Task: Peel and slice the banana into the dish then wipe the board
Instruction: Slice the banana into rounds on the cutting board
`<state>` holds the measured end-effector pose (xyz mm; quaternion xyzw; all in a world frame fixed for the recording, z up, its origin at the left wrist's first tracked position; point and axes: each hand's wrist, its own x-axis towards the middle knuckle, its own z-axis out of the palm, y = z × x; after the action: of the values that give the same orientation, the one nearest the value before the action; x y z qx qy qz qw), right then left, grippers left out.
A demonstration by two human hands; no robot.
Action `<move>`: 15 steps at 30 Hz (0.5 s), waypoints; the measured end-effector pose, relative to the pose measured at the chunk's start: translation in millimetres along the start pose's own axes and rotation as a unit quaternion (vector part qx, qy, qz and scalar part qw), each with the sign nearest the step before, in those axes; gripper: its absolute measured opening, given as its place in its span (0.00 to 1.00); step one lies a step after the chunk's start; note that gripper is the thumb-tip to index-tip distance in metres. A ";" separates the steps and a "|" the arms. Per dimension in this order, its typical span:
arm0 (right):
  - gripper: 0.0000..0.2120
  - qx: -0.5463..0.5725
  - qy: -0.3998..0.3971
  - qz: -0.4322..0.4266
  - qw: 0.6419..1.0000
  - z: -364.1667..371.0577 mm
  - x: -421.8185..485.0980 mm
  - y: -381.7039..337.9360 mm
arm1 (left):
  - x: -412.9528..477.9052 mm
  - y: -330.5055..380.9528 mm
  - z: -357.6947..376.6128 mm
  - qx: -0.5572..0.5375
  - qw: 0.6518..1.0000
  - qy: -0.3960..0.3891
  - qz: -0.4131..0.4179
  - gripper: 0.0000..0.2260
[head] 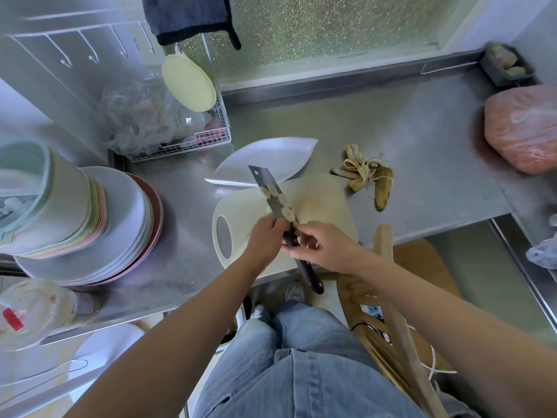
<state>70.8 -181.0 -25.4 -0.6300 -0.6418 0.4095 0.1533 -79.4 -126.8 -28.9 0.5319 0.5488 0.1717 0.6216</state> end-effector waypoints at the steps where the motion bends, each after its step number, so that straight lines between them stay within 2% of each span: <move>1: 0.17 0.021 0.021 0.012 0.999 -2.3 1.3 3.6 | -1.2 1.5 -1.1 -0.020 1.000 -0.002 -0.008 0.09; 4: 0.17 0.054 0.101 -0.008 0.993 -4.2 4.0 8.9 | -7.0 9.2 -3.7 -0.104 0.994 -0.006 -0.039 0.10; 8: 0.21 0.011 0.070 -0.065 0.995 10.0 3.1 6.9 | -6.7 6.3 -7.0 -0.120 0.991 0.007 -0.065 0.12; 11: 0.20 -0.024 0.046 -0.053 0.997 23.0 2.6 6.8 | -9.8 4.4 -10.1 -0.133 0.988 0.014 -0.080 0.14; 15: 0.22 -0.047 0.072 -0.043 0.995 31.4 6.7 10.4 | -13.4 2.3 -14.8 -0.143 0.984 0.029 -0.099 0.12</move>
<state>54.5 -186.5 -54.4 -0.6360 -0.6745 0.3252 0.1868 -95.8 -129.6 -17.8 0.3751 0.5864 0.2020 0.6890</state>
